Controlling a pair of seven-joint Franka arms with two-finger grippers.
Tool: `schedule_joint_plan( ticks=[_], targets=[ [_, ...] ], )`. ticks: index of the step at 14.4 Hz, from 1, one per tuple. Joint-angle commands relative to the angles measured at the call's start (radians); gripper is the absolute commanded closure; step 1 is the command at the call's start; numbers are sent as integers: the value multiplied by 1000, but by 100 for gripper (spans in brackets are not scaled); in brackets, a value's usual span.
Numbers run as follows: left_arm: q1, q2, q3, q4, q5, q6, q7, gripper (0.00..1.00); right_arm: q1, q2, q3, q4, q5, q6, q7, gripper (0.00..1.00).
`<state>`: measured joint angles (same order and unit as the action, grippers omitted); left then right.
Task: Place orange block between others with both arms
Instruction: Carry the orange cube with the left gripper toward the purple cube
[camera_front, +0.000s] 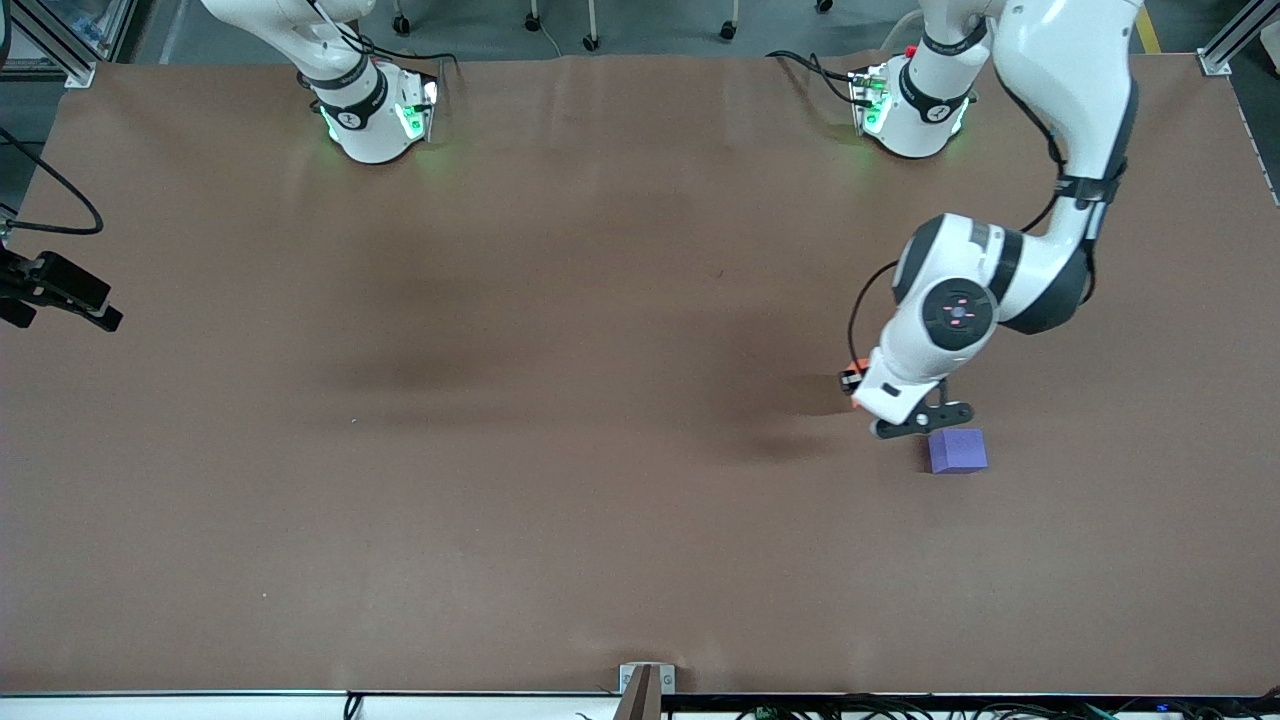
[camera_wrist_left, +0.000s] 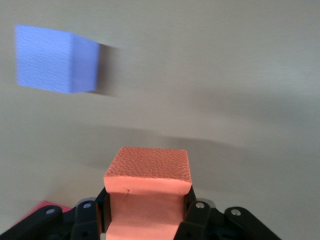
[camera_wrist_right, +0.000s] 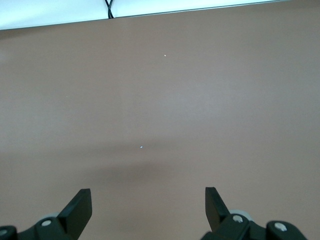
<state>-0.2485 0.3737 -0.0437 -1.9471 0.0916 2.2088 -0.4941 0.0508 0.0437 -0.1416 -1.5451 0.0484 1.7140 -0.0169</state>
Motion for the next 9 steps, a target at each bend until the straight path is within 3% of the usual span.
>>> schedule_joint_plan(
  ticks=[1,9],
  targets=[
    [75,-62,-15,-105,16,63,116,68,3,-25,2,-18,-13,-11,-8,0],
    [207,-67,-18,-223,14,198,308,68,-34,-25,29,-9,-13,-30,-14,0]
  ],
)
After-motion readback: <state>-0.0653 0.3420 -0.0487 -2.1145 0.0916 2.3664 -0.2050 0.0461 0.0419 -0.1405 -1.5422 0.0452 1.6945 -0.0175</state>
